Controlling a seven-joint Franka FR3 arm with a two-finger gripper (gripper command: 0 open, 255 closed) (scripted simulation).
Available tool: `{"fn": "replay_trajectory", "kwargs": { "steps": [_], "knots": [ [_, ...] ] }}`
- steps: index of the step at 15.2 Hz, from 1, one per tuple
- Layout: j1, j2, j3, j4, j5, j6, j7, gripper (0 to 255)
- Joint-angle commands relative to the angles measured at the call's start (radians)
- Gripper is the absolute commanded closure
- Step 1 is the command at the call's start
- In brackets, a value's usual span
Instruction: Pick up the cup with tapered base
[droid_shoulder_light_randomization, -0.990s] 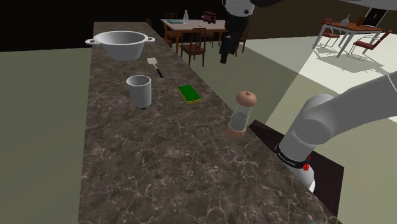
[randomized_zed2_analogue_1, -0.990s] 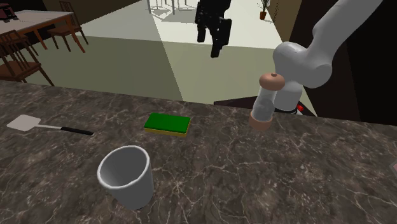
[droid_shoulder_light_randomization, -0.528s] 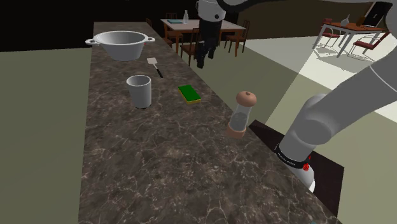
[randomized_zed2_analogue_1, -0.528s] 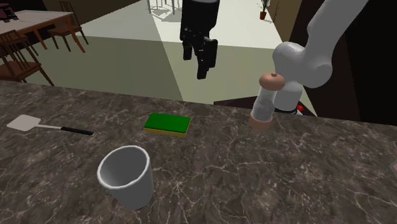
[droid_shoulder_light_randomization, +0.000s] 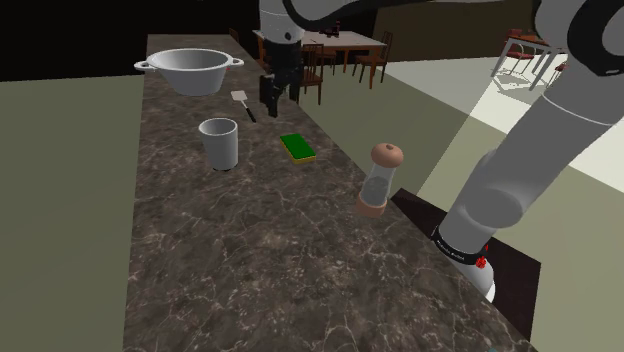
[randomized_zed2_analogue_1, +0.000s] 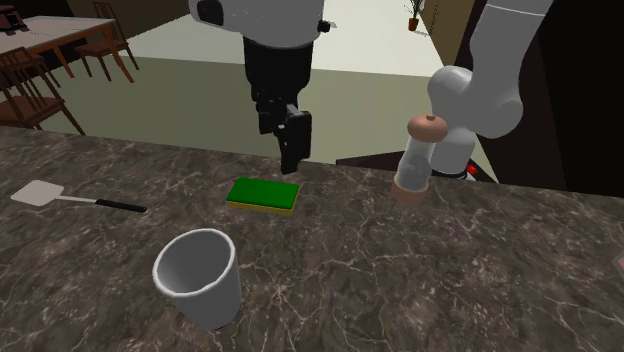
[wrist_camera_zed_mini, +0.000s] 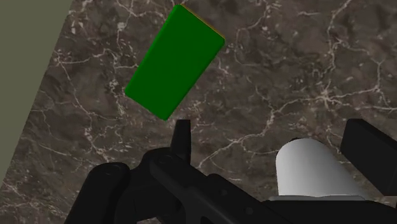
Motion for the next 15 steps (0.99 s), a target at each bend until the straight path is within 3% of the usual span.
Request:
{"fn": "replay_trajectory", "kwargs": {
  "steps": [1, 7, 14, 15],
  "knots": [
    [0.010, 0.085, 0.024, 0.072, -0.030, 0.000, 0.041, 0],
    [0.079, 0.339, 0.071, 0.326, -0.134, -0.048, 0.152, 0],
    [0.237, 0.684, 0.066, 0.760, -0.259, -0.183, 0.226, 0],
    [0.245, 0.698, 0.064, 0.781, -0.263, -0.191, 0.226, 0]
  ]
}}
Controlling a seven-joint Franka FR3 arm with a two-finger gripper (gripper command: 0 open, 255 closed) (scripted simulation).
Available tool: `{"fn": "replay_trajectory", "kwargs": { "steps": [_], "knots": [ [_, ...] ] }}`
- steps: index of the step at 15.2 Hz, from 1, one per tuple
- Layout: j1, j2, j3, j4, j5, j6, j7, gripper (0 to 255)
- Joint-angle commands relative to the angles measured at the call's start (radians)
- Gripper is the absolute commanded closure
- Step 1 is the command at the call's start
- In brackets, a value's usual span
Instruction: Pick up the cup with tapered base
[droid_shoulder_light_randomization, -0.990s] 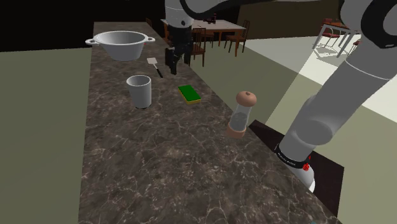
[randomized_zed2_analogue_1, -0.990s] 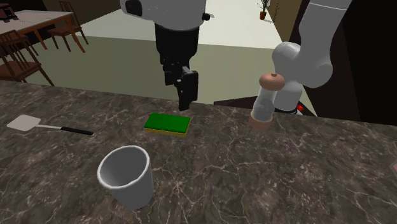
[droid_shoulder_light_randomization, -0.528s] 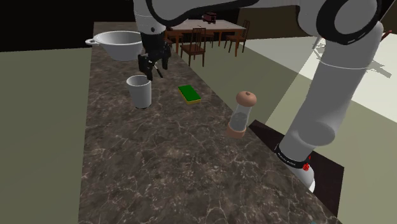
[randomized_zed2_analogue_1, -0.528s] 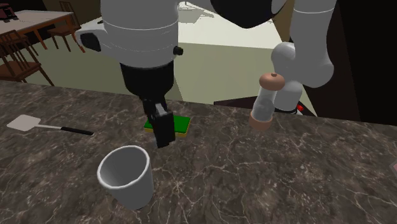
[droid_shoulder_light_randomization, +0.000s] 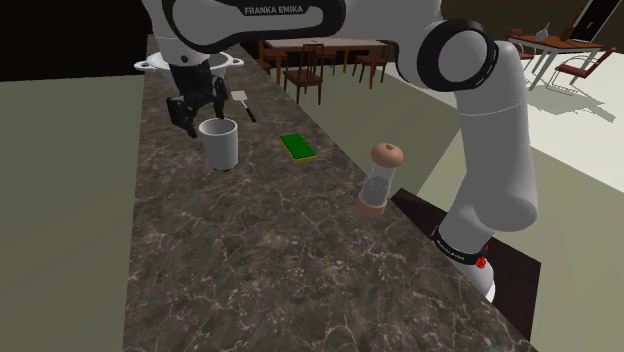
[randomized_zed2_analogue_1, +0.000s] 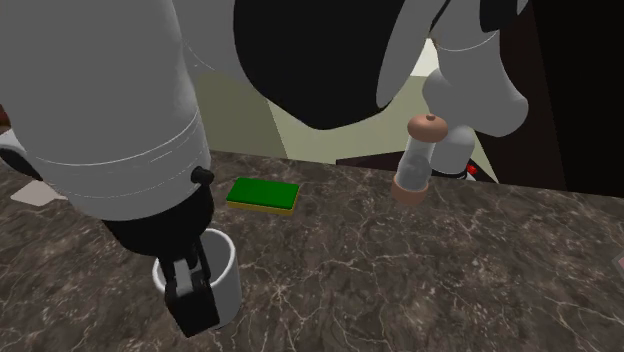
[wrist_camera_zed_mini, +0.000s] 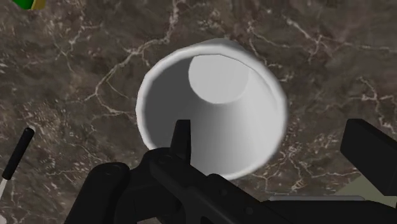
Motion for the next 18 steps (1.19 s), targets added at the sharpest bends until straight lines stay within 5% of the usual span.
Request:
{"fn": "replay_trajectory", "kwargs": {
  "steps": [1, 9, 10, 18],
  "knots": [
    [0.013, 0.023, -0.002, 0.018, -0.008, 0.002, 0.009, 0],
    [-0.005, 0.015, -0.002, -0.086, -0.008, 0.095, 0.024, 0],
    [-0.004, 0.017, -0.003, -0.082, -0.008, 0.093, 0.024, 255],
    [-0.005, 0.016, -0.003, -0.083, -0.008, 0.094, 0.024, 255]
  ]
}}
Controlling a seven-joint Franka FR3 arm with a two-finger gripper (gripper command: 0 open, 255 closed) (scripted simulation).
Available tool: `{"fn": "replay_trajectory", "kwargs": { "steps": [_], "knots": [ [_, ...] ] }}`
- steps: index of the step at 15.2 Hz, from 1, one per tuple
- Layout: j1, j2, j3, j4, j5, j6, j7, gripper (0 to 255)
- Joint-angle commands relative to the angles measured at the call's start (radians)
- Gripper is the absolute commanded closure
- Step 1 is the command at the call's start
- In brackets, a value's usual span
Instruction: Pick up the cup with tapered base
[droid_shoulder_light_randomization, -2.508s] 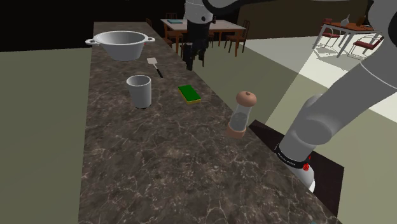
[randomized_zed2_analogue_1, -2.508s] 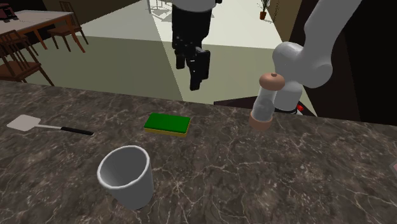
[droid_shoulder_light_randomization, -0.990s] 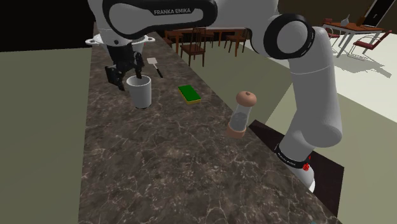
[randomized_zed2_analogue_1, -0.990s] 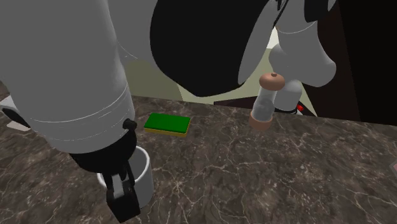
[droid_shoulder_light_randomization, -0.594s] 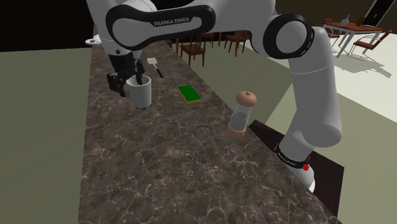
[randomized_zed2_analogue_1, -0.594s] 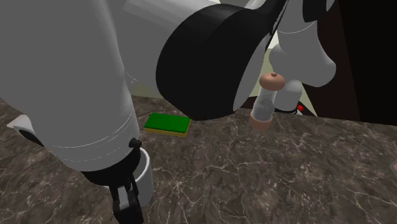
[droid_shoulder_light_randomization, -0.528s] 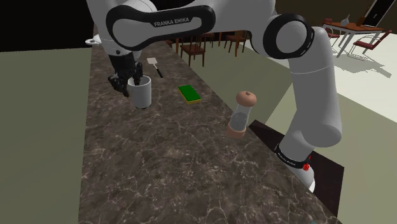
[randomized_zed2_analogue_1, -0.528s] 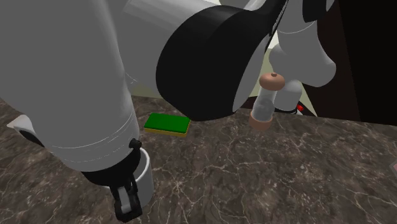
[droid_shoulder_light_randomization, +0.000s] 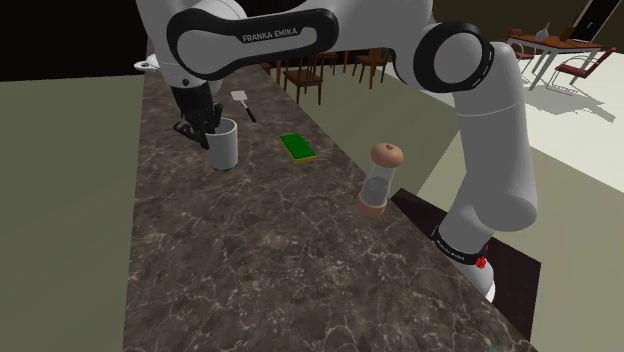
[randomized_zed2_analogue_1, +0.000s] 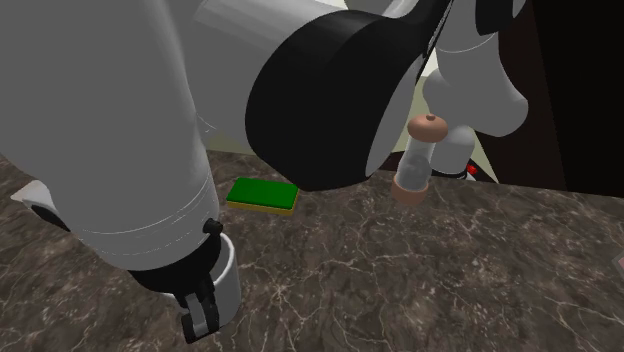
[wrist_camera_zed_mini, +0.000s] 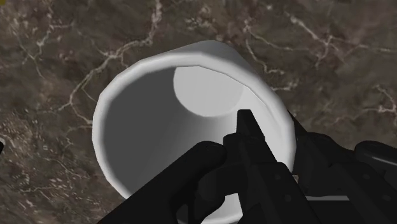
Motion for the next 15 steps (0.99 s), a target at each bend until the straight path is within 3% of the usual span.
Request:
{"fn": "replay_trajectory", "kwargs": {
  "steps": [1, 15],
  "knots": [
    [0.000, -0.001, 0.000, -0.002, 0.000, 0.001, 0.001, 255],
    [0.052, 0.041, -0.004, 0.261, -0.009, -0.212, -0.035, 255]
  ]
}}
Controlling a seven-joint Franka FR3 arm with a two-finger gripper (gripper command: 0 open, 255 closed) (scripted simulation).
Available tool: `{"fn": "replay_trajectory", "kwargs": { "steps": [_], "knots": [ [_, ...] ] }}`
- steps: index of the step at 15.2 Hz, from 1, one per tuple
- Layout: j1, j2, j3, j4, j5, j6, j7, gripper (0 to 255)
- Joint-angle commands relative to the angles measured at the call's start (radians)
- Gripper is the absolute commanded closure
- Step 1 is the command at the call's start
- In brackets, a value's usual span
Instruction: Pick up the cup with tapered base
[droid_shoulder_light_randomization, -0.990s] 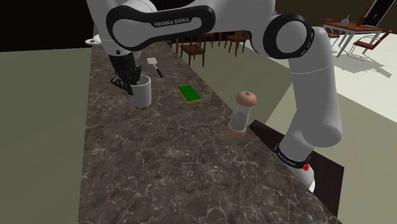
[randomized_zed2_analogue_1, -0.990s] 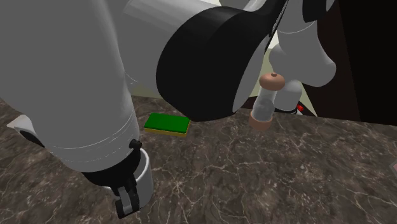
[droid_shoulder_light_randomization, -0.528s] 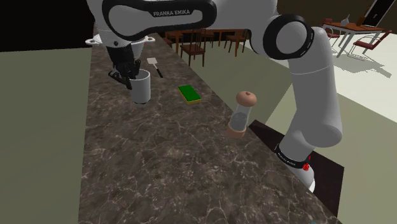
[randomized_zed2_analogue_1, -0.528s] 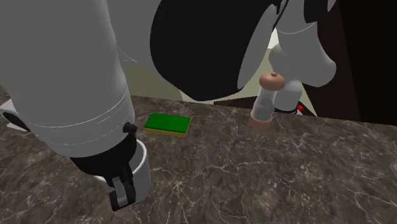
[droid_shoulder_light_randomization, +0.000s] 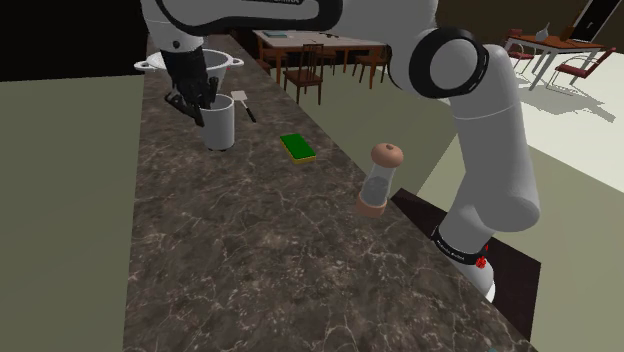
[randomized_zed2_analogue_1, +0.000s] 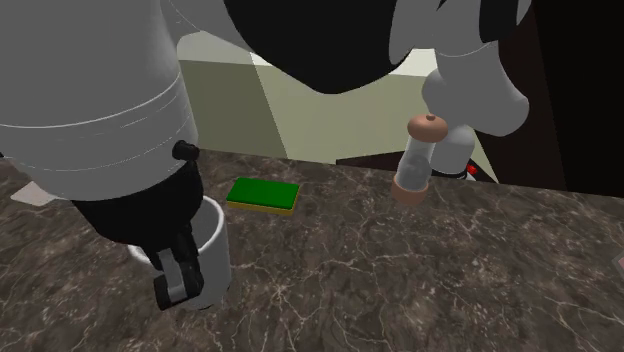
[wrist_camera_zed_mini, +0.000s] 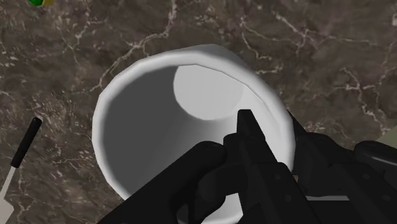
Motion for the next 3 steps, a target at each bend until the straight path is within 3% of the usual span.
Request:
{"fn": "replay_trajectory", "kwargs": {
  "steps": [1, 3],
  "knots": [
    [0.012, 0.014, -0.003, 0.056, -0.005, -0.040, -0.008, 255],
    [0.013, 0.015, -0.003, 0.060, -0.005, -0.043, -0.008, 255]
  ]
}}
